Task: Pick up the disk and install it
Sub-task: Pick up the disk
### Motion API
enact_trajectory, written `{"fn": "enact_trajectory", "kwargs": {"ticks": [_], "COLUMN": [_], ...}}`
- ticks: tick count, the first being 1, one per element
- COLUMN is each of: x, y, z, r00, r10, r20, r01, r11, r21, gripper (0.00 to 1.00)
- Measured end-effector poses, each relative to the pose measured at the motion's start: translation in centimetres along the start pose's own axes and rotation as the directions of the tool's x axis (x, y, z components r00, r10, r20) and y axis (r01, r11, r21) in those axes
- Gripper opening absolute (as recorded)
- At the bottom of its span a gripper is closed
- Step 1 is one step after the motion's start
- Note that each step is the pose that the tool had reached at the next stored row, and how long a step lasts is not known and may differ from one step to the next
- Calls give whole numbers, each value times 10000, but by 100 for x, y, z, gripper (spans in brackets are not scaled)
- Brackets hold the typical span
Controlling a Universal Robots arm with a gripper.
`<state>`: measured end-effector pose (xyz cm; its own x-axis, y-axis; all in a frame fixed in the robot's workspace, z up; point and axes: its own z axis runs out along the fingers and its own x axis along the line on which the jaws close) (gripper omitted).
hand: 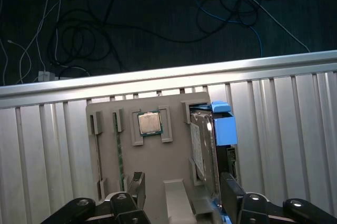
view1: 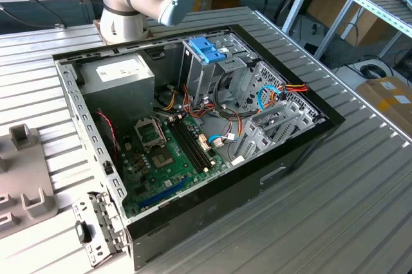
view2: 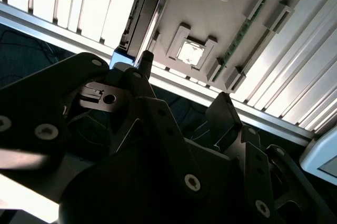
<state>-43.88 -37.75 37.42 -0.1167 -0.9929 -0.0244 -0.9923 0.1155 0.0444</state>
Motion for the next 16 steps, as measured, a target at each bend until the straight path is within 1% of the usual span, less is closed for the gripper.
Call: {"fn": "enact_trajectory", "kwargs": {"ticks": [16], "x": [1], "y": [-2], "z": [43], "r00": [10000], "r10": [0], "r20": [0], "r01": [0], "r11": [10000], "r21": [1], "gripper": [67]}}
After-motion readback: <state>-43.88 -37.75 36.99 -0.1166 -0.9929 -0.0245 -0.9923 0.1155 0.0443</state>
